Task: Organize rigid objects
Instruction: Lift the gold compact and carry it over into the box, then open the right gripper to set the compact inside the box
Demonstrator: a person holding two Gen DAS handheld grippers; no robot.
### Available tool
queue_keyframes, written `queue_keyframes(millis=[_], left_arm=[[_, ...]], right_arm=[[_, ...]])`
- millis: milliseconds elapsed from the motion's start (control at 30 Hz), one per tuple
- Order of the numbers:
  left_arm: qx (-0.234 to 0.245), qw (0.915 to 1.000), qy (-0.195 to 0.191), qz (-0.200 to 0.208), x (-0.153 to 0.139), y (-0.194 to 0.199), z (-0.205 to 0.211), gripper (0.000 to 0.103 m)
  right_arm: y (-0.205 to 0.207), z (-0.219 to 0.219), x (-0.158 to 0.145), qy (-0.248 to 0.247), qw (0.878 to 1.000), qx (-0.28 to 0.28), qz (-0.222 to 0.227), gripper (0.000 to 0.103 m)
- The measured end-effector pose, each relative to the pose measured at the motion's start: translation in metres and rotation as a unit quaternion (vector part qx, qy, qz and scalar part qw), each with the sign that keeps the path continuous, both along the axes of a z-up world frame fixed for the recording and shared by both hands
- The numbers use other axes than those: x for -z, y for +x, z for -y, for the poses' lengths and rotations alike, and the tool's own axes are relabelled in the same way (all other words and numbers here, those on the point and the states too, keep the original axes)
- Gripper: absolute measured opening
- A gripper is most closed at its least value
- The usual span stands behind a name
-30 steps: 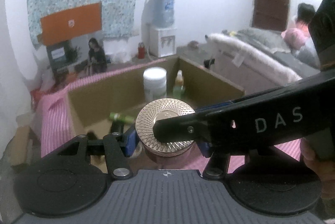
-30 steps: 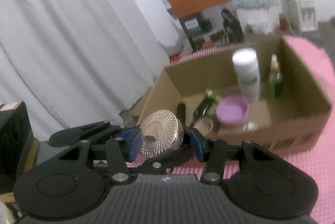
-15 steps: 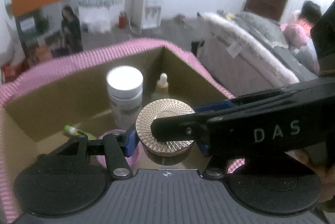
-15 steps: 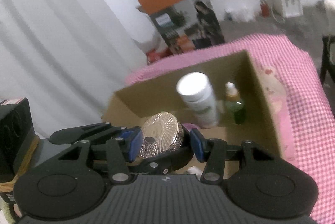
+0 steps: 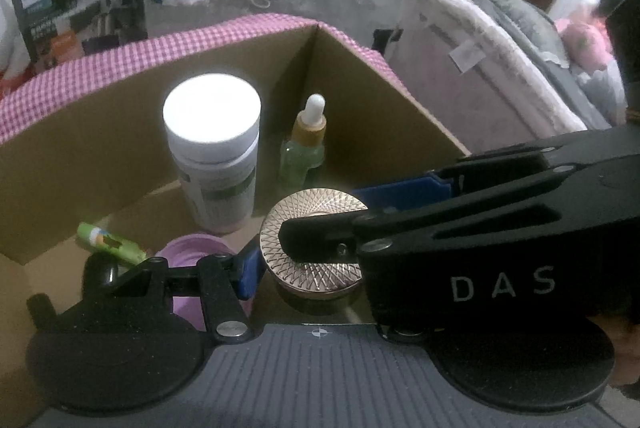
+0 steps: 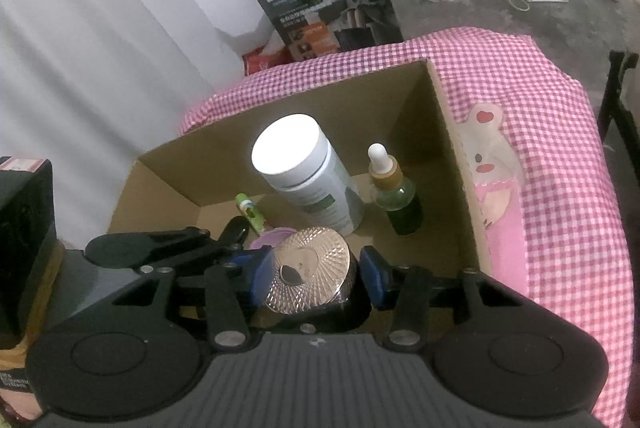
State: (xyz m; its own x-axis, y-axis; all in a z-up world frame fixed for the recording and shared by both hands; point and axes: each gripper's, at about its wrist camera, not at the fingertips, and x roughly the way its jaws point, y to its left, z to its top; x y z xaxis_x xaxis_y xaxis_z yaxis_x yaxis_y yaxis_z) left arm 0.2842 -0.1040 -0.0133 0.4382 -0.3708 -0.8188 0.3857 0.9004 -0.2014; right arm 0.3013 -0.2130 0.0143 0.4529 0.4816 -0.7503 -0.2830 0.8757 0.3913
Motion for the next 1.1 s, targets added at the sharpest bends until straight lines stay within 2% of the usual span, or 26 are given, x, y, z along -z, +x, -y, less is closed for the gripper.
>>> queue_keyframes(millis=[200,600,700,800,933,1000,1100], left_arm=[[0.0,0.9997,0.0,-0.024,0.004,0.004,0.0,0.058],[0.002,0.9999,-0.002,-0.012,0.001,0.0,0.002,0.061],[0.002,1.0,0.002,-0.006,-0.001,-0.004,0.0,0.062],[0.01,0.9999,0.011,0.007,-0.005,-0.012,-0.003,0.065],[0.012,0.9992,0.031,0.023,-0.006,-0.024,-0.01,0.066],[0.011,0.9993,0.028,0.023,-0.006,-0.029,-0.014,0.066],[0.013,0.9994,0.022,0.022,-0.006,-0.037,-0.02,0.066]], right_arm=[[0.003,-0.006,0.001,-0.014,1.0,-0.006,-0.004,0.05],[0.0,-0.006,-0.003,-0.014,1.0,0.004,0.002,0.051],[-0.006,-0.001,-0.014,-0.002,1.0,0.008,0.022,0.051],[-0.019,0.008,-0.034,0.0,0.998,0.017,0.064,0.051],[-0.034,0.02,-0.049,-0.041,0.992,0.036,0.111,0.051],[-0.035,0.024,-0.043,-0.078,0.989,0.048,0.116,0.054],[-0.035,0.026,-0.026,-0.116,0.987,0.057,0.1,0.055]])
